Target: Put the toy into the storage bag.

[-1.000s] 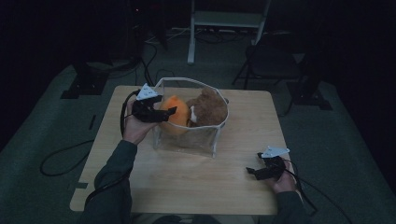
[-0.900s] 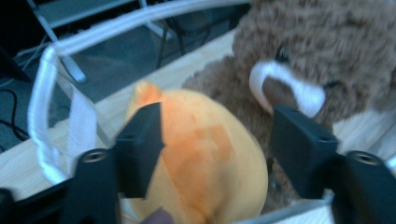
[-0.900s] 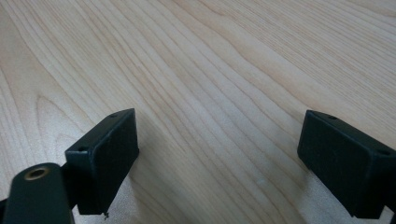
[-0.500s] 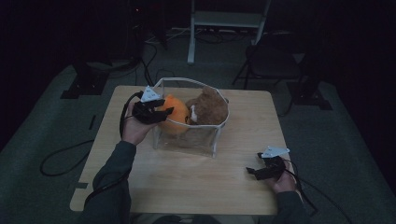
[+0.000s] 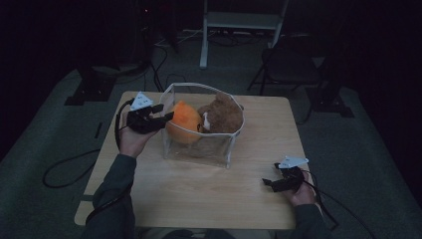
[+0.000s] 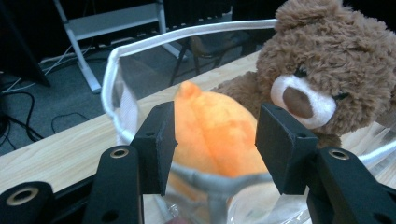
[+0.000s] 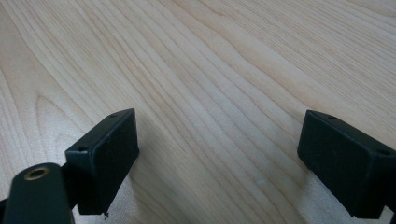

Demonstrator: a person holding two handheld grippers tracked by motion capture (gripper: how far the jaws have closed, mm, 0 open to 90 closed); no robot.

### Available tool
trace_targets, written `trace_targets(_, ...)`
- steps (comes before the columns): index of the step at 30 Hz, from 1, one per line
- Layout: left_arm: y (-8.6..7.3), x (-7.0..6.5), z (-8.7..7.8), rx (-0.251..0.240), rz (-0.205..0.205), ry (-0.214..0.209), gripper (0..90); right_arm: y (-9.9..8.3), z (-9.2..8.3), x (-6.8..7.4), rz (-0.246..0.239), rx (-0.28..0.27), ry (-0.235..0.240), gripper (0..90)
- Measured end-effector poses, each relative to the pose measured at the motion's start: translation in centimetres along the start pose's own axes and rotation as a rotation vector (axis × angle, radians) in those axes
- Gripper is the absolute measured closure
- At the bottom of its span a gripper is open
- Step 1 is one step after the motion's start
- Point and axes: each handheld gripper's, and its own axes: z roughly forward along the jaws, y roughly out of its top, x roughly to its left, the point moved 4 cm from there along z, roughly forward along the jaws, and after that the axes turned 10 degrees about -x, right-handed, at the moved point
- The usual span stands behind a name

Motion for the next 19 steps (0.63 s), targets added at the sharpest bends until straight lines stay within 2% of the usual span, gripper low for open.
trace_targets(5, -0.9, 0.6, -0.9, -0.005, -0.017, 0.015, 47.4, 0.0, 0.0, 0.0, 0.002, 0.001, 0.0, 11.6)
trace_targets(8, -1.3, 0.7, -1.5, -0.035, -0.047, 0.004, 46.9, 0.0, 0.0, 0.0, 0.002, 0.001, 0.0, 11.7)
trace_targets(14, -1.6, 0.7, -2.7, -0.074, -0.045, 0.021, 46.7, 0.0, 0.0, 0.0, 0.0, 0.002, 0.0, 11.6)
trace_targets(19, -2.2, 1.1, -3.5, -0.074, -0.056, 0.042, 46.4, 0.0, 0.0, 0.0, 0.0, 0.0, 0.0, 11.6)
